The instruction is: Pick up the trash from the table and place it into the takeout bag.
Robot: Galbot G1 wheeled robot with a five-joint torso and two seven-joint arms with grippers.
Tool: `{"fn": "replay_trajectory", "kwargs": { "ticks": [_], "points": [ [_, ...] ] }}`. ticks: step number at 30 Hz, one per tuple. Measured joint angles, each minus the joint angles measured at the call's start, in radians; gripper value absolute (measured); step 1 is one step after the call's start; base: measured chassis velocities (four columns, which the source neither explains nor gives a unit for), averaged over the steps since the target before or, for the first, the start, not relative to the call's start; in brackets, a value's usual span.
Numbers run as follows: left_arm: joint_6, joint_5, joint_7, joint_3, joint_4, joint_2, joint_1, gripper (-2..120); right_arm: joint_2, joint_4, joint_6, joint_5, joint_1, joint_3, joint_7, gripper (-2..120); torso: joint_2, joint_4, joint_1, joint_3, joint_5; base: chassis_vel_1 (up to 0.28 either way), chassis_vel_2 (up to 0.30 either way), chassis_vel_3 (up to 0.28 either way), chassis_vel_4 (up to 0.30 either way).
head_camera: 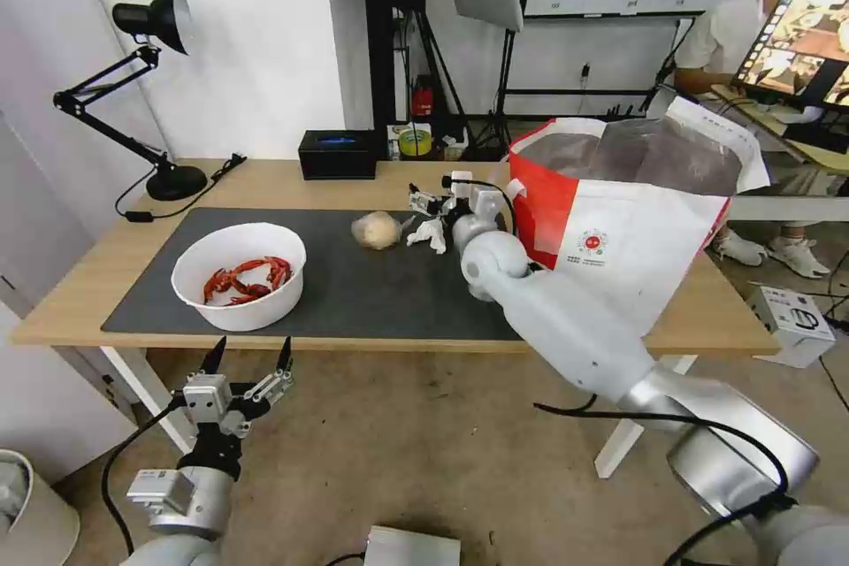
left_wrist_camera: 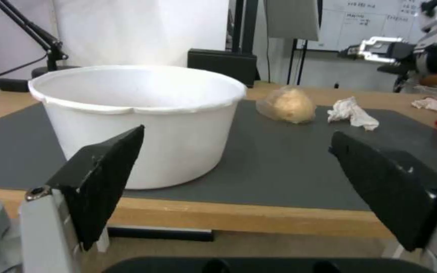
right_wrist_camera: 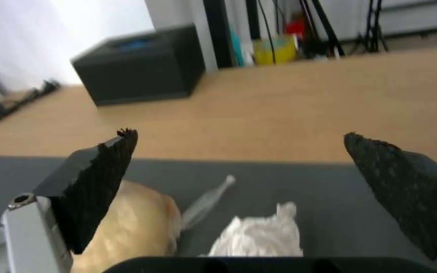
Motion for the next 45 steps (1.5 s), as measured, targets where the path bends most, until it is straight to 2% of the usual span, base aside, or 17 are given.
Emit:
{"fn": "replay_trajectory", "kwargs": {
  "ticks": [9, 27, 33, 37, 38, 41, 43, 45],
  "points": [
    [-0.003, -0.002, 0.001, -0.001, 0.017, 0.003, 0.0, 100, 0.037, -0.034, -0.071, -0.002, -0.012, -0.008, 0.05, 100, 0.0, 0.0, 0.0, 0.0, 0.0, 0.0, 0.0, 0.0, 0.0],
    [-0.012, 0.0, 0.003, 0.011, 0.044, -0.001, -0.005, 100, 0.079, -0.125, -0.066, -0.037, -0.03, 0.007, 0.013, 100, 0.0, 0.0, 0.0, 0.0, 0.0001, 0.0, 0.0, 0.0, 0.0],
    [-0.012, 0.0, 0.003, 0.011, 0.048, -0.002, -0.007, 100, 0.085, -0.133, -0.077, -0.035, -0.033, 0.009, 0.018, 86, 0.0, 0.0, 0.0, 0.0, 0.0001, 0.0, 0.0, 0.0, 0.0],
    [-0.013, 0.0, 0.003, 0.011, 0.06, -0.004, -0.02, 100, 0.083, -0.134, -0.094, -0.025, -0.04, 0.013, 0.028, 66, 0.0, -0.0003, 0.0, 0.0, 0.0001, 0.0, 0.0, 0.0, 0.0],
    [-0.013, 0.0, 0.003, 0.011, 0.06, -0.004, -0.02, 100, 0.083, -0.134, -0.094, -0.025, -0.04, 0.013, 0.028, 66, 0.0, -0.0003, 0.0, 0.0, 0.0001, 0.0, 0.0, 0.0, 0.0],
    [-0.013, 0.0, 0.003, 0.015, 0.067, -0.006, -0.028, 100, 0.086, -0.134, -0.096, -0.023, -0.041, 0.015, 0.027, 52, 0.0, -0.0003, 0.0, 0.0, 0.0, 0.0, 0.0, 0.0, 0.0],
    [-0.013, 0.001, 0.003, 0.017, 0.068, -0.008, -0.029, 100, 0.089, -0.135, -0.097, -0.023, -0.041, 0.017, 0.027, 48, 0.0, -0.0002, 0.0, 0.0, 0.0001, 0.0, 0.0, 0.0, 0.0],
    [-0.013, 0.003, 0.003, 0.019, 0.069, -0.012, -0.029, 100, 0.092, -0.135, -0.097, -0.022, -0.044, 0.02, 0.027, 36, 0.0, 0.0, 0.0, 0.0, 0.0001, 0.0, 0.0, 0.0, 0.0]
  ]
}}
